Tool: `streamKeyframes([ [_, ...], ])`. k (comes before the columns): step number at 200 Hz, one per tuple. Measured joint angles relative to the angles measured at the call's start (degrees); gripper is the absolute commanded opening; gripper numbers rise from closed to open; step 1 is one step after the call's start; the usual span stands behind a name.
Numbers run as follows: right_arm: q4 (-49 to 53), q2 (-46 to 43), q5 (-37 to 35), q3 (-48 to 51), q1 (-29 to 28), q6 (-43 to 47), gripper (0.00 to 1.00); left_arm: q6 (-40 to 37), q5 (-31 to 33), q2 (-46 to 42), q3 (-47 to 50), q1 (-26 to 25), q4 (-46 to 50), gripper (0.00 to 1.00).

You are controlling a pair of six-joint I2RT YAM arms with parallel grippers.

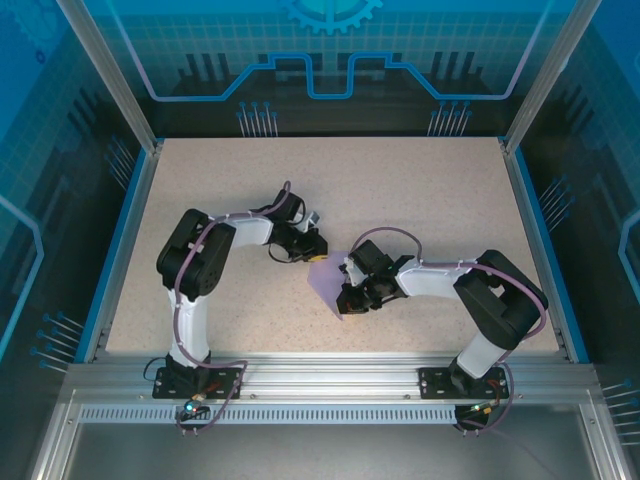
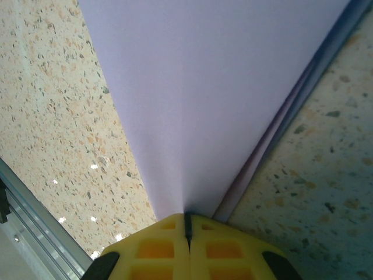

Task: Fold a paper plane with a square sheet of paper (fold left side to right side)
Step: Fourth fold the wing at the center of the table.

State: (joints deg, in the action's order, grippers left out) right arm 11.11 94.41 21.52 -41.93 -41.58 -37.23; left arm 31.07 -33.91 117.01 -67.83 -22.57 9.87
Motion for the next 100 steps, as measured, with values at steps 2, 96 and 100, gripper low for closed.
streamKeyframes([
  [2,-0.02,0.0,0.0,0.0,0.0,0.02,0.05,-0.02,-0.02,0.11,-0.15,0.07,0.15,0.15],
  [96,-1.03,-0.2,0.17,0.48,0.0,-0.31,0.09,-2.25,1.14,1.9,-4.79,3.67,1.9,0.32],
  [100,-1.2,-0.24,0.17,0.59,0.0,-0.28,0.1,-2.27,1.16,1.84,-4.76,3.72,1.92,0.33],
])
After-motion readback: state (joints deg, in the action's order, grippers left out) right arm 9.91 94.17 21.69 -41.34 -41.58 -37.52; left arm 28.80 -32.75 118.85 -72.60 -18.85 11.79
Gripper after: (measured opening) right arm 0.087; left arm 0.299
